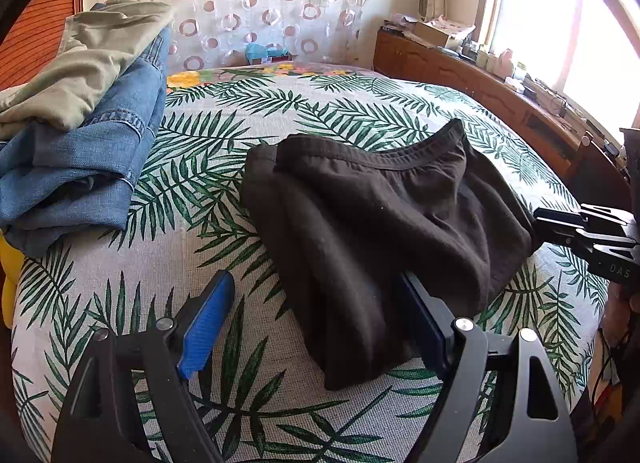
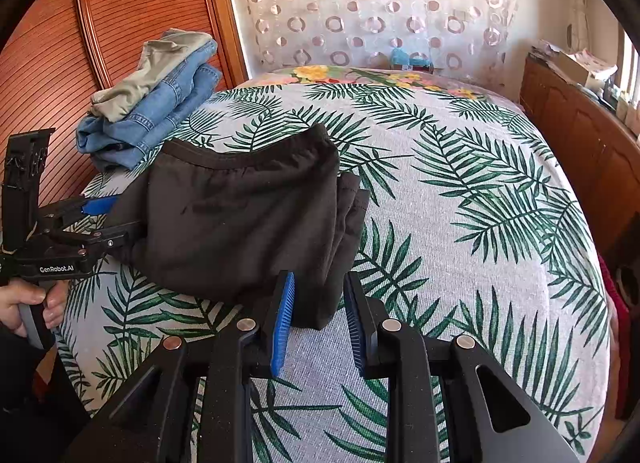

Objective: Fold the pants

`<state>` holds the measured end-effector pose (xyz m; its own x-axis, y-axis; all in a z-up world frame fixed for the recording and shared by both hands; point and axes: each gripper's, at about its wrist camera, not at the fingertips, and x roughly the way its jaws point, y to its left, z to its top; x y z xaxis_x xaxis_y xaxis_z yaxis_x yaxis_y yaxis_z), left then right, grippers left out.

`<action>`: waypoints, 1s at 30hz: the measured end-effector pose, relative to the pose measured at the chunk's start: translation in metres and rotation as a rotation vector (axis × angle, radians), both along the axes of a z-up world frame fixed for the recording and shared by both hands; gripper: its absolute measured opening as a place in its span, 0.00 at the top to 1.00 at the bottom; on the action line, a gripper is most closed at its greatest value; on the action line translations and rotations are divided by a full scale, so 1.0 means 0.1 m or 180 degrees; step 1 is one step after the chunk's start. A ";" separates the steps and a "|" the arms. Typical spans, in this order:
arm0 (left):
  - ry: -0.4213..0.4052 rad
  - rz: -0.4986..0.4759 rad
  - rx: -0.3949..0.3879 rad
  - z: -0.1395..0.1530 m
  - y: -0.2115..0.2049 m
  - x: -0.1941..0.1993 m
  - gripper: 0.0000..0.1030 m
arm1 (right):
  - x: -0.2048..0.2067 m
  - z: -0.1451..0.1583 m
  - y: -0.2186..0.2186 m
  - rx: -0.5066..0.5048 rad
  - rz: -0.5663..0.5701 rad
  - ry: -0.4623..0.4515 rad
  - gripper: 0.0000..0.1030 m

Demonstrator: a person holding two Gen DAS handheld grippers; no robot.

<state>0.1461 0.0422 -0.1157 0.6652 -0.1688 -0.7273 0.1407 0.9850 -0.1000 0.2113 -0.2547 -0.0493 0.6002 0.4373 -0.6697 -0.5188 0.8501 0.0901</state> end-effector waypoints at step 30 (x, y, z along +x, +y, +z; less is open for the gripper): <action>-0.0114 -0.0049 -0.0043 0.07 0.06 -0.26 0.43 | -0.11 -0.11 -0.10 0.0058 -0.0030 -0.0062 0.96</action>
<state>0.1202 0.0484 -0.1089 0.6881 -0.1889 -0.7006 0.1595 0.9813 -0.1079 0.1999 -0.2650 -0.0599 0.6173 0.4435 -0.6498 -0.5125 0.8533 0.0956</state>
